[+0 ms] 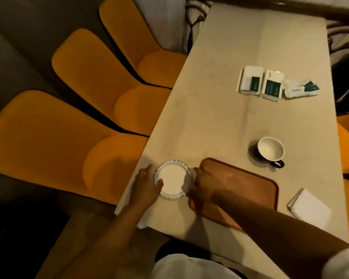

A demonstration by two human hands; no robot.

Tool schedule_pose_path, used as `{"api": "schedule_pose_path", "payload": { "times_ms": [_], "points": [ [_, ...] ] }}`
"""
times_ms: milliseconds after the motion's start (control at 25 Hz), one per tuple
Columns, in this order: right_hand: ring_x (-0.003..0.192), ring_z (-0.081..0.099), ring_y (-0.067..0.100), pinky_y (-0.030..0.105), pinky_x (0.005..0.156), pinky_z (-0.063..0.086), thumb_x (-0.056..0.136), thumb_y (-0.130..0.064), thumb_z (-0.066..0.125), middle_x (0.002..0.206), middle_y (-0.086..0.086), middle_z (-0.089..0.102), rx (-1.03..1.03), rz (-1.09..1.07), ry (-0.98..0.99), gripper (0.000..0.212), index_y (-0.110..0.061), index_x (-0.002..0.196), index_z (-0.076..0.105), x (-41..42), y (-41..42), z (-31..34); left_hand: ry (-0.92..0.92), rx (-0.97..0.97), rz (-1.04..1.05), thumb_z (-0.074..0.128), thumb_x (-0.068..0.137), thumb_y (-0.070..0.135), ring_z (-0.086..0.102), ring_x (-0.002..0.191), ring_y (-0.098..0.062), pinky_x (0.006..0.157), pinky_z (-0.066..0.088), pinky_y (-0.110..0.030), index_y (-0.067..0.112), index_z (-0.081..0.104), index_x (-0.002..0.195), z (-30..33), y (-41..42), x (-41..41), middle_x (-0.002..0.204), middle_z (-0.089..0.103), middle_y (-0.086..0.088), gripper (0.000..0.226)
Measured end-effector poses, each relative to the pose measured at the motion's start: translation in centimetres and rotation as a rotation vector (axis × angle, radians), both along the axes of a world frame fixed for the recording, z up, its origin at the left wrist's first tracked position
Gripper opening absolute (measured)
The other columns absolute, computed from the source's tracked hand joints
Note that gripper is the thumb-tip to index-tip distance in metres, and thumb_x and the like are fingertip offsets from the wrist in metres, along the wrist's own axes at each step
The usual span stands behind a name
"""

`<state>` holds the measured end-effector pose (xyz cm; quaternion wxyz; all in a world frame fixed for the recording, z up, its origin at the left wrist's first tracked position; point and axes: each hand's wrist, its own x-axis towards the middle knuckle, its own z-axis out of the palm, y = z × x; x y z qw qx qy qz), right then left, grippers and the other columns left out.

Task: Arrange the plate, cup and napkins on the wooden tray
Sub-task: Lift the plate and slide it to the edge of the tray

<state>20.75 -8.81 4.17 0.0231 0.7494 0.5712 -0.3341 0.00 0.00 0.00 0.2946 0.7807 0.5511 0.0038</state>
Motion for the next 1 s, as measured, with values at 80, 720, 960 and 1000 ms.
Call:
{"api": "schedule_pose_path", "payload": {
  "times_ms": [80,720,960,1000],
  "points": [
    [0.116,0.050,0.028,0.041,0.098,0.044,0.083,-0.043,0.063,0.130,0.006,0.051,-0.074,-0.184,0.127,0.065,-0.017,0.138,0.040,-0.6,1.2,-1.9,-0.060,-0.084,0.104,0.056,0.090,0.040,0.052,0.116,-0.032,0.088,0.046,-0.037,0.020,0.038,0.137,-1.3,1.3,-0.1,0.138,0.046,-0.014,0.054],
    [0.111,0.054,0.030,0.036,0.092,0.047,0.089,-0.036,0.057,0.133,0.015,0.052,-0.085,-0.462,0.331,0.062,-0.009,0.141,0.035,-0.5,2.4,-5.9,-0.105,-0.385,0.268,0.056,0.087,0.020,0.062,0.077,-0.021,0.051,0.038,-0.024,0.013,0.067,0.099,-2.0,3.1,2.6,0.091,0.069,-0.006,0.018],
    [0.111,0.049,0.028,0.025,0.083,0.037,0.089,-0.032,0.060,0.135,0.016,0.046,0.041,-0.595,0.365,0.065,-0.011,0.144,0.031,3.3,-0.4,-4.7,-0.202,-0.405,0.305,0.057,0.085,0.019,0.067,0.084,-0.027,0.077,0.059,-0.047,0.013,0.071,0.105,-0.4,2.2,6.9,0.092,0.073,-0.008,0.026],
    [0.114,0.047,0.028,0.025,0.086,0.037,0.089,-0.032,0.060,0.136,0.015,0.046,0.052,-0.609,0.366,0.066,-0.012,0.144,0.031,4.1,-1.1,-4.7,-0.205,-0.413,0.294,0.057,0.084,0.019,0.067,0.083,-0.027,0.078,0.059,-0.049,0.014,0.071,0.101,-0.4,1.9,7.9,0.090,0.073,-0.007,0.024]
  ]
}}
